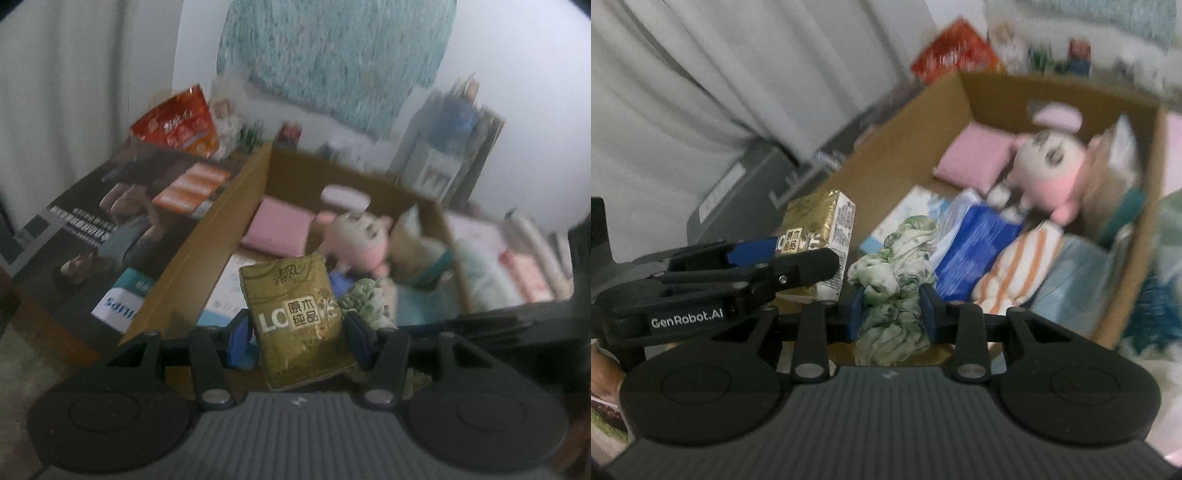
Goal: Organize soft objects
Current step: 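Carry the gold box and scrunchie over the cardboard box with both tools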
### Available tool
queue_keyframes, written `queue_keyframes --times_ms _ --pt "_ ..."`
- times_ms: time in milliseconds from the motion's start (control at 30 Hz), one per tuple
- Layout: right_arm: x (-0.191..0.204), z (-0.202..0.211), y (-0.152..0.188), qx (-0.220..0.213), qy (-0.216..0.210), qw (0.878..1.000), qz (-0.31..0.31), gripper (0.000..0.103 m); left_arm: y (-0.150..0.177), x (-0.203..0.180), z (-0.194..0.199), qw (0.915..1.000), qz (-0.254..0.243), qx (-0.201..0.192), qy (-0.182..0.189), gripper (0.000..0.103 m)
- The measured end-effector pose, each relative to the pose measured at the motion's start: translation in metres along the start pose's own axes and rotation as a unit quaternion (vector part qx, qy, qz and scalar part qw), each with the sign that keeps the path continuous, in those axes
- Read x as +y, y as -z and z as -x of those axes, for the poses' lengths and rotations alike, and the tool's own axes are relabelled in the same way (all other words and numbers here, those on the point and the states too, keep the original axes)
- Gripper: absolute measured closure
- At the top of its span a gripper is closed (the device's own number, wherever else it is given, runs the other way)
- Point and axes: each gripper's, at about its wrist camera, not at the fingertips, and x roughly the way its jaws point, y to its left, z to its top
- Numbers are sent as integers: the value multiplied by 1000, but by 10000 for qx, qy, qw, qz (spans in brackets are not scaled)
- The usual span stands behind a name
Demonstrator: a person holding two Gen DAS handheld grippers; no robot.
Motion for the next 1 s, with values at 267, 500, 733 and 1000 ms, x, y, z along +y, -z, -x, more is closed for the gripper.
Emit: queue_keyframes --times_ms 267,500,733,1000 --pt "-22 -39 -1 729 -214 9965 -343 68 3 8 -26 9958 -547 661 -323 47" --pt "-36 -56 6 1108 -346 9918 -534 46 4 20 -47 9906 -497 1231 -329 46" --pt "-32 -53 3 1034 -473 9921 -538 38 4 22 -49 9901 -390 1309 -338 45" --pt "-35 -50 1 911 -518 9924 -640 38 5 20 -45 9897 -428 1299 -414 39"
